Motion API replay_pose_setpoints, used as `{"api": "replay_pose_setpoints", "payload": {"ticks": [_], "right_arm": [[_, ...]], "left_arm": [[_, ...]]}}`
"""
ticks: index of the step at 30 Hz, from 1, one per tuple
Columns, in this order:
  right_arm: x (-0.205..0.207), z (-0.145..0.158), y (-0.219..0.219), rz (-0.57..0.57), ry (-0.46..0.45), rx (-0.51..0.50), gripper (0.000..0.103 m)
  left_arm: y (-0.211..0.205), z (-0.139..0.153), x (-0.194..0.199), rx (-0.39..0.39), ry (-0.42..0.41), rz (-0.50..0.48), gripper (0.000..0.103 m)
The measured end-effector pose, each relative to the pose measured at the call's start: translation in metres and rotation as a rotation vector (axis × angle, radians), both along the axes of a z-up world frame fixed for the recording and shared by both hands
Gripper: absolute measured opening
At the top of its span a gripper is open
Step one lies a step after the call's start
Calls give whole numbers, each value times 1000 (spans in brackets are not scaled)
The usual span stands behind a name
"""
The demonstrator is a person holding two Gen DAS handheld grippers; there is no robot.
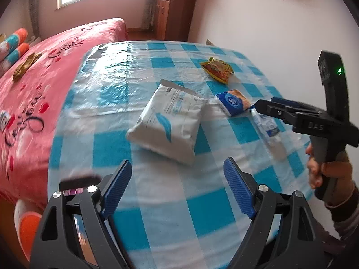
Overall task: Collect trash
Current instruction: 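Grasp the second white feather-print wet-wipe packet with the left tool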
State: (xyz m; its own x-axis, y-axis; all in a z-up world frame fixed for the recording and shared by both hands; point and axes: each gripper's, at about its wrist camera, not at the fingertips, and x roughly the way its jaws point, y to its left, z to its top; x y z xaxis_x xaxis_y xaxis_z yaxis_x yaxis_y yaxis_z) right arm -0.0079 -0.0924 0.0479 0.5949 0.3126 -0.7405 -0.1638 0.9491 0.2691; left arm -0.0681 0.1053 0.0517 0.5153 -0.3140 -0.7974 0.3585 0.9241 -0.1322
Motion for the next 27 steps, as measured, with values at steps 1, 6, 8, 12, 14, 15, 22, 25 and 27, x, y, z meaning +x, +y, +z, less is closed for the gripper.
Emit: {"api": "replay_pose_setpoints", "payload": {"ticks": [1,6,8,12,14,15,22,25,27], "right_arm": [[4,0,0,4,2,-2,93],[25,-8,2,21,35,-19,93],[32,-13,3,33,52,-24,93],[39,-23,2,46,77,-35,93],[43,-27,1,51,85,-37,93],[43,-28,0,52,87,-35,93],[51,-35,0,88,95,-30,93],[54,-37,1,94,94,-38,93],[56,-38,1,99,91,-48,93]], "left_arm": [[-3,-2,6,11,2,-9,84],[-18,-12,35,85,19,-42,84],[-21,-16,46,106,30,-51,84],[-26,-23,61,129,53,-69,84],[-29,-26,68,151,50,-79,84],[-31,-28,71,163,56,-84,84],[-39,-34,87,172,77,-115,89],[-42,-38,91,176,86,-120,90],[-45,-41,93,179,90,-123,91]]}}
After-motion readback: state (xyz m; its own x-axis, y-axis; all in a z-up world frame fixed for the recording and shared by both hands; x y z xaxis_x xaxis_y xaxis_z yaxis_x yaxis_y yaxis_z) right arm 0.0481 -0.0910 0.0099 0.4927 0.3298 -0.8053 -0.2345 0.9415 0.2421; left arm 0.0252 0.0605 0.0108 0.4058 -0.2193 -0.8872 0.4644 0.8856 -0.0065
